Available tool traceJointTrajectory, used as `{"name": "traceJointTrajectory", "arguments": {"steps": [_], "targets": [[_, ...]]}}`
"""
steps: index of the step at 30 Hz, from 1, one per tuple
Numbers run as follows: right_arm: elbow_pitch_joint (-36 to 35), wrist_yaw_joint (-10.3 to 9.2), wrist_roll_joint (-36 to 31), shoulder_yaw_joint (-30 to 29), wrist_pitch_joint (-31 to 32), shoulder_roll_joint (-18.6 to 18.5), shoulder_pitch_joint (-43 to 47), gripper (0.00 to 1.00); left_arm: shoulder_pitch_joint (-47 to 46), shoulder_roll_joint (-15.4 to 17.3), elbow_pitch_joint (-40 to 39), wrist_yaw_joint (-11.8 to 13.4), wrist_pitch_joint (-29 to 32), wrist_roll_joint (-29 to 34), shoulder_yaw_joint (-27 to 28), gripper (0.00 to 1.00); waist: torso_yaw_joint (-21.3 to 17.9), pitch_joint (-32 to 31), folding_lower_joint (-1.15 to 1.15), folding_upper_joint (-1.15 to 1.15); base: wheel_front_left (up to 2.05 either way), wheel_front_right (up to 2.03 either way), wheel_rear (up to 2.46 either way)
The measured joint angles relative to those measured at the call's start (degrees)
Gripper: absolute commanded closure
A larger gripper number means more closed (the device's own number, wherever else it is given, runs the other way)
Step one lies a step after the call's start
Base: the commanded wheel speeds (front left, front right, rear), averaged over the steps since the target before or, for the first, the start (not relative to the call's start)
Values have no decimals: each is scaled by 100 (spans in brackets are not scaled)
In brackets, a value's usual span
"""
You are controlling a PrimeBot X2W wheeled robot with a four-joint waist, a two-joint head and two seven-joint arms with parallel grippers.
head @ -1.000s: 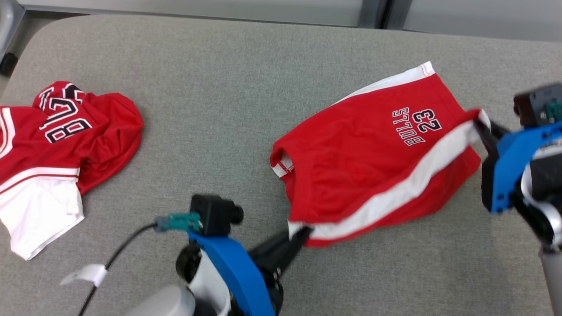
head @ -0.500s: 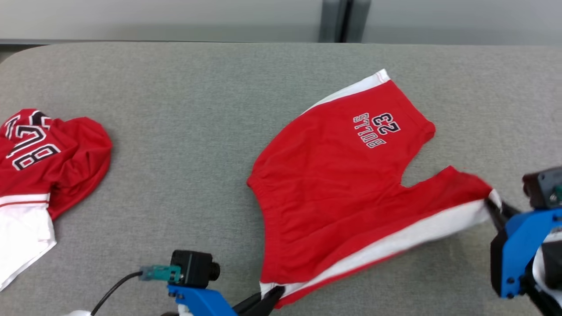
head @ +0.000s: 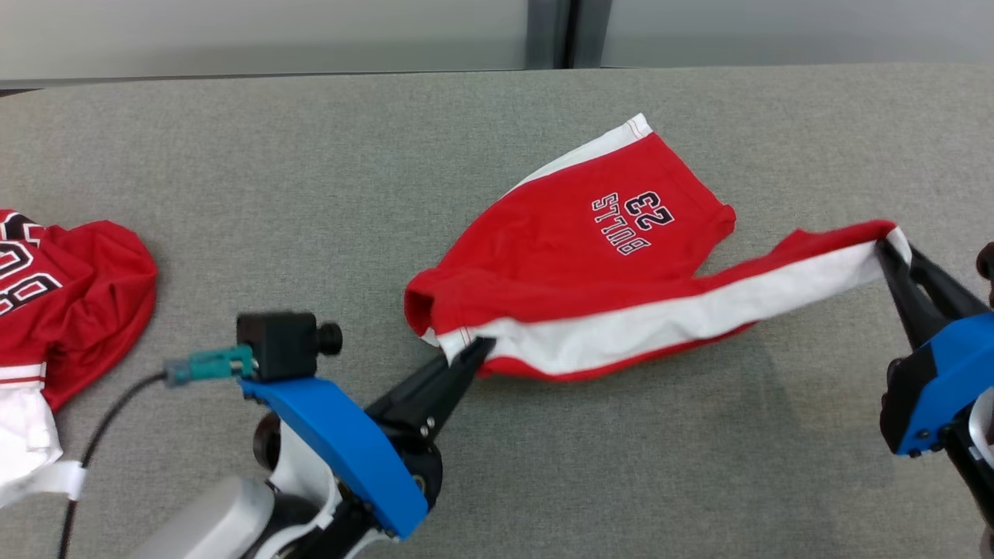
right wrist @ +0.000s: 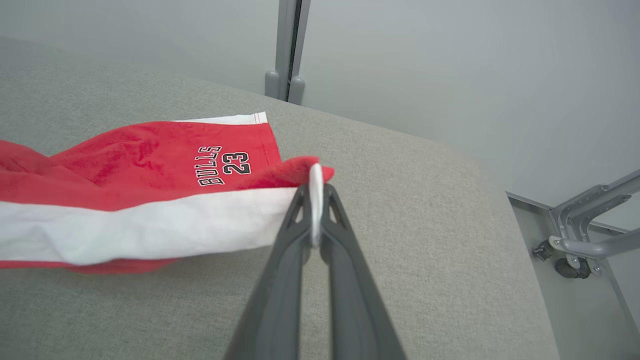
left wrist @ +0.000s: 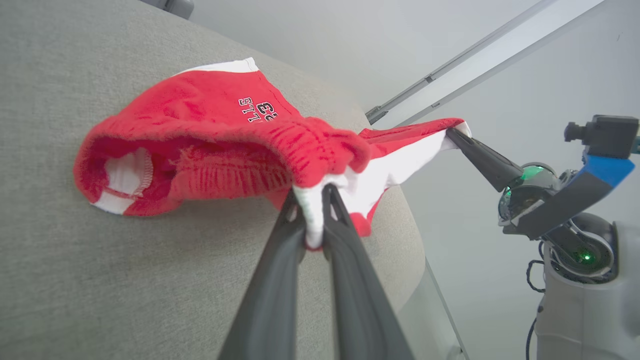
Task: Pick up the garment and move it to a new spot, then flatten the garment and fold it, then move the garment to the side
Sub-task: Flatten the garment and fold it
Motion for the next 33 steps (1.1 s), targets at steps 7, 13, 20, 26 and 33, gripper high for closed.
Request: {"name": "traceJointTrajectory", "arguments": {"steps": [7,13,20,26,33], "targets": [[-342,-1,57,103,-157,-178,-636,100,-894,136,-669,297,207,-107,671,100,-249,154,-2,-1,0,0,0],[235,0,546,483,-233,-466,-2084,100,-2129,170,-514,475,601,-26,1046,100,-645,869,-1,-1,0,0,0],[2293,0,918,968,-1343,-594,-4812,100,-4389,-165,871,338,447,478,1601,100,-1082,2001,3,1,0,0,0],[3794,1,477,1074,-3330,-221,-6457,100,-5720,-431,2053,-156,-454,1371,1635,100,-1067,2297,2,2,0,0,0],[4643,1,-298,510,-5014,120,-7447,100,-6617,-709,2682,-679,-1574,1979,1756,100,-1013,2306,-2,1,0,0,0]]}}
